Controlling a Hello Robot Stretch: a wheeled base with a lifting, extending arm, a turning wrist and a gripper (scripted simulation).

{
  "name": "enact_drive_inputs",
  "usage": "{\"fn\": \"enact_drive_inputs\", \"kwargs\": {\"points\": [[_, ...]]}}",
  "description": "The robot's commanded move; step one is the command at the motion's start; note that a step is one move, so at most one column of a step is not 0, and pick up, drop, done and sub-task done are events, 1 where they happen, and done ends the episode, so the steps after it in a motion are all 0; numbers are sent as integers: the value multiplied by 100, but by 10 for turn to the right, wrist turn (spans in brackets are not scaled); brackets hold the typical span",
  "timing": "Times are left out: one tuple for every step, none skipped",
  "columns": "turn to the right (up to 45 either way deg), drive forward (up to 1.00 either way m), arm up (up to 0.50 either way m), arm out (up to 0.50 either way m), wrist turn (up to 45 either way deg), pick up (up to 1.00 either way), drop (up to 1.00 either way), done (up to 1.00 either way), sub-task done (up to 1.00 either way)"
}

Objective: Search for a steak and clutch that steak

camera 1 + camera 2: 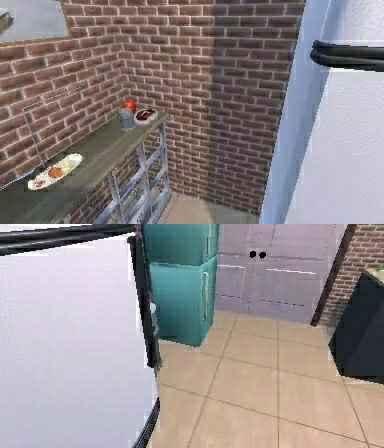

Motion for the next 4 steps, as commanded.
{"fn": "enact_drive_inputs", "kwargs": {"points": [[0, 90, 0, 0, 0, 0, 0, 0, 0], [-450, 0, 0, 0, 0, 0, 0, 0, 0], [-450, 0, 0, 0, 0, 0, 0, 0, 0], [-330, 0, 0, 0, 0, 0, 0, 0, 0]]}}
